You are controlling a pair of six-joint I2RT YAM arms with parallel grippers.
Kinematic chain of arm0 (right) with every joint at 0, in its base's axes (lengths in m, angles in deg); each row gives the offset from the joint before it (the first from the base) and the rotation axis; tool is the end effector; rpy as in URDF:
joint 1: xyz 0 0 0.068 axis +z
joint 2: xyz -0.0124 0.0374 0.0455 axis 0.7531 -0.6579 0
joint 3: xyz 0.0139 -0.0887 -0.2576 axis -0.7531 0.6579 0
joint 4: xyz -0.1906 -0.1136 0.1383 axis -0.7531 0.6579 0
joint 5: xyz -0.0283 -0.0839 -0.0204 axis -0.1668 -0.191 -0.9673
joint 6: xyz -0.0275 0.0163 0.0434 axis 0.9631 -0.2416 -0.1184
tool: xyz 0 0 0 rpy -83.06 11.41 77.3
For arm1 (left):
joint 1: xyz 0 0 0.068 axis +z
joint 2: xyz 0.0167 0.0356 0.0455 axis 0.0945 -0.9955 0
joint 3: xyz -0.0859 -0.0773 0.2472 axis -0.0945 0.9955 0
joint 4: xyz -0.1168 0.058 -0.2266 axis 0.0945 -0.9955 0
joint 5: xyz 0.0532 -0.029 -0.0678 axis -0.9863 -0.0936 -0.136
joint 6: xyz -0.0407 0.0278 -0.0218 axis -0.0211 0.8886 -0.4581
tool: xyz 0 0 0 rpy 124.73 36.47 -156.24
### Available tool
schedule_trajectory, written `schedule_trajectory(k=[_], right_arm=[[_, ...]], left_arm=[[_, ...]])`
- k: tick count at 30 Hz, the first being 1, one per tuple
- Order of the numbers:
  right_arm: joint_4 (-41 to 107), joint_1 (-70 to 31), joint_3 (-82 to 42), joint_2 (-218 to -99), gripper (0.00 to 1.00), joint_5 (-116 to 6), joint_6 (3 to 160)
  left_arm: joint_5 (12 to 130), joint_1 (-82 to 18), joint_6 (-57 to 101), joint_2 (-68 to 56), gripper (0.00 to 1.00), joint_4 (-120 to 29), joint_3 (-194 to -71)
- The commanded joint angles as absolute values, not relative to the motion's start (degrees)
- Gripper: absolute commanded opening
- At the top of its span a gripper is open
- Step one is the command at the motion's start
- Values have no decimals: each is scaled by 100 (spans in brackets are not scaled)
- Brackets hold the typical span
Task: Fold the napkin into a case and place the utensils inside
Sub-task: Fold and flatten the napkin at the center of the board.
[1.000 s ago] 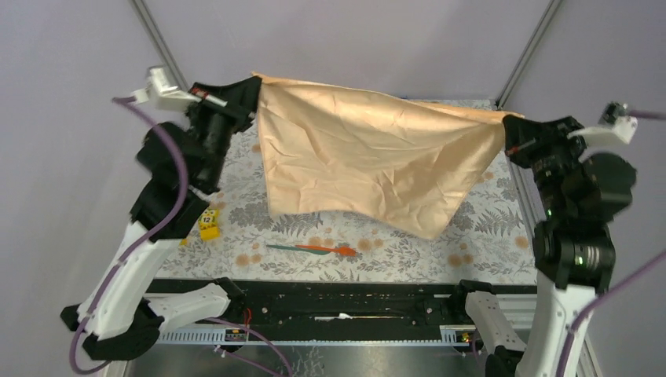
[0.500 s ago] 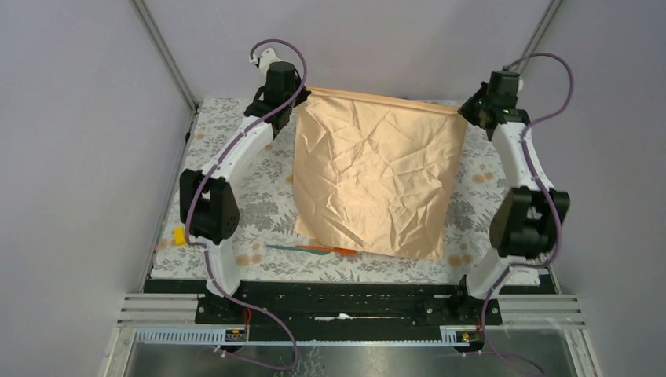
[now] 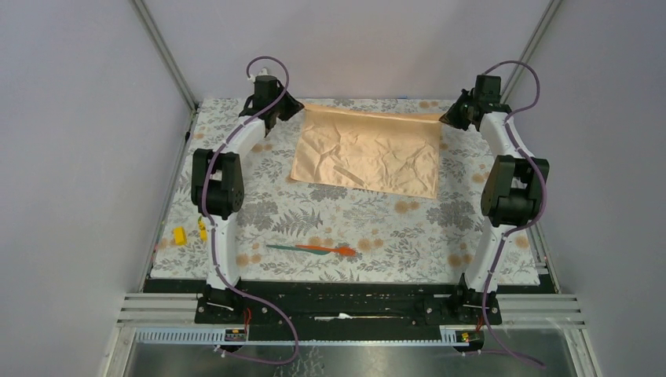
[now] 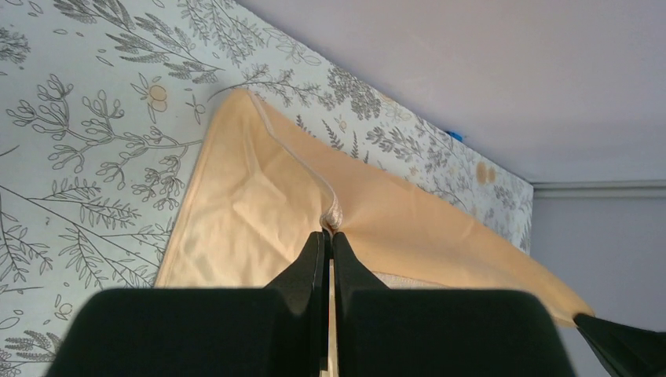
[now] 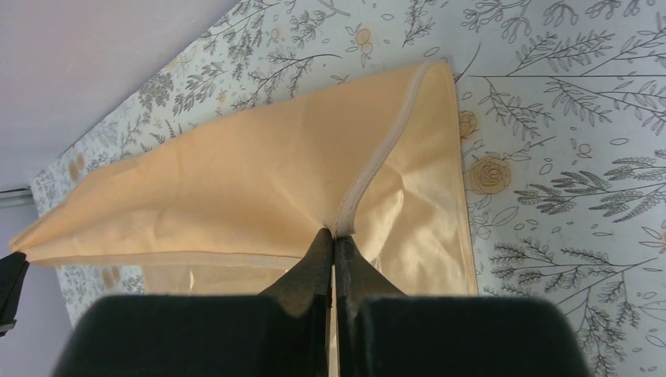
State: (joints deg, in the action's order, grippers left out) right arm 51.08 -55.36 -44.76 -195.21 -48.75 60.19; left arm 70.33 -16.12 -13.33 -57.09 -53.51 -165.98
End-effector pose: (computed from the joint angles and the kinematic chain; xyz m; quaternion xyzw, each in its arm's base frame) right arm 0.4803 -0.0464 0.2665 0.2141 0.8611 0.1870 0.4215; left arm 0.5148 -0.1023 0.2450 -0.2269 0.8197 -0.3015 0.4309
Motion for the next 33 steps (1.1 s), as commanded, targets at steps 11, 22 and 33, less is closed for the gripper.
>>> schedule_trajectory(k=[11, 22, 33], right_arm=[[4878, -5523, -1945, -17962, 0, -4278, 5990], [4759, -5519, -883, -17368, 0, -4453, 6130], [4744, -5510, -494, -17134, 0, -4467, 6190]], left_arm=[[8005, -1609, -1257, -4593, 0, -6077, -14705], [7610, -1597, -696, -4552, 0, -7000, -14320], [7077, -1584, -216, -4632, 0, -7608, -14622]])
